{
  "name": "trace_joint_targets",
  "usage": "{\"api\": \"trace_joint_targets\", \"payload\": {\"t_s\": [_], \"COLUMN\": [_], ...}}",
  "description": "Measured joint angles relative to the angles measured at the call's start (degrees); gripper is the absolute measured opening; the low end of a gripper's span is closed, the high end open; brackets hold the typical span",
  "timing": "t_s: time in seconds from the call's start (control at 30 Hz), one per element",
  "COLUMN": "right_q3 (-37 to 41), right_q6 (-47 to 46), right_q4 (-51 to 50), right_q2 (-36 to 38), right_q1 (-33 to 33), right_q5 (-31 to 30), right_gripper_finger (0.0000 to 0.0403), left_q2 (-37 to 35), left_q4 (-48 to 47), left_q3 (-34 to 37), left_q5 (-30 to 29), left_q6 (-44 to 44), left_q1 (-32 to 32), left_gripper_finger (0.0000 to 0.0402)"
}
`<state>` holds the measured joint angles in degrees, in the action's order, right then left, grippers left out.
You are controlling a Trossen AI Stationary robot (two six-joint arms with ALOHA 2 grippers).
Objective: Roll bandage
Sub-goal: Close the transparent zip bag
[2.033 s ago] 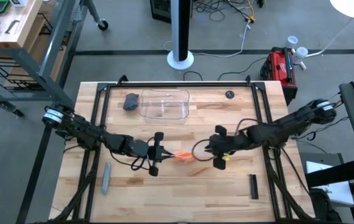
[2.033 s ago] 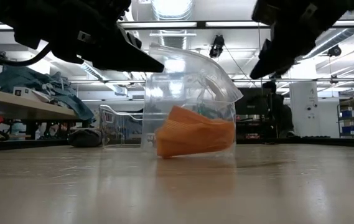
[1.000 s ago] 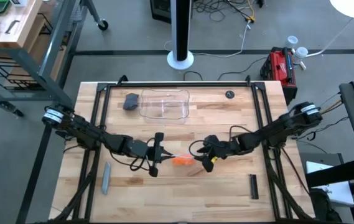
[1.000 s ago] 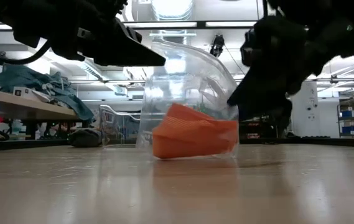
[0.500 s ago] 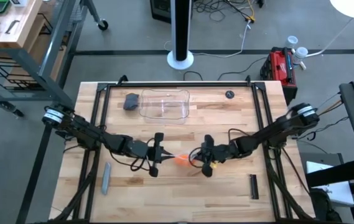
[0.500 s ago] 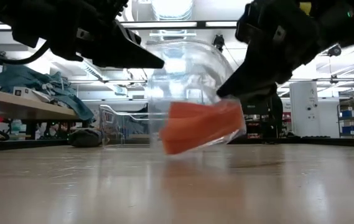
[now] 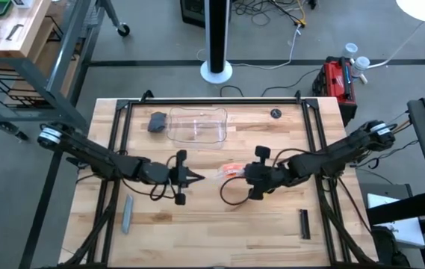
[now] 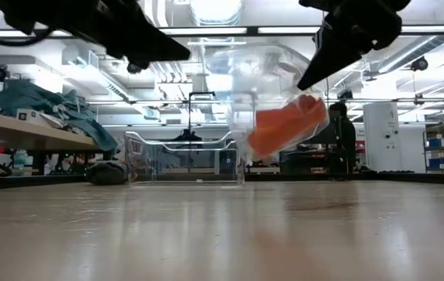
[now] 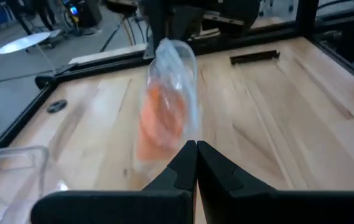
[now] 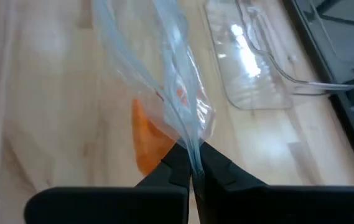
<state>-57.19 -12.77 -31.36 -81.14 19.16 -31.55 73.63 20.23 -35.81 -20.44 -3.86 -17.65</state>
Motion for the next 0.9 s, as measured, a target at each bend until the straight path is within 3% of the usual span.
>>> {"api": "trace_joint_targets", "payload": {"t_s": [0.2, 0.37, 0.43, 0.57, 0.67, 0.9], "right_q3": [-4.23, -8.67, -10.45, -13.3, -14.38, -14.84], "right_q6": [1.84, 2.04, 1.92, 0.08, -1.06, -1.09], "right_q4": [-0.26, -0.36, -1.34, -4.96, -6.23, -5.98], "right_q2": [-4.36, -8.73, -10.12, -11.86, -12.42, -12.5], "right_q1": [-0.04, -0.43, -0.69, -1.41, -1.92, -2.29], "right_q5": [0.0, -0.03, -0.02, -0.52, -1.57, -1.54], "right_gripper_finger": [0.0, 0.0, 0.0, 0.0, 0.0, 0.0], "left_q2": [-2.52, 3.2, 6.4, 11.55, 14.09, 17.06], "left_q4": [13.41, 10.67, 6.31, -13.49, -23.02, -27.52], "left_q3": [-0.76, -5.94, -9.23, -17.75, -23.87, -28.94], "left_q5": [-0.07, -0.04, -0.08, -2.33, -2.62, -2.72], "left_q6": [-4.23, -5.76, -5.86, -4.17, -1.89, -2.14], "left_q1": [0.07, 0.07, 0.07, 0.07, 0.07, 0.13], "left_gripper_finger": [0.0, 0.0001, 0.0005, 0.0027, 0.0049, 0.0095]}}
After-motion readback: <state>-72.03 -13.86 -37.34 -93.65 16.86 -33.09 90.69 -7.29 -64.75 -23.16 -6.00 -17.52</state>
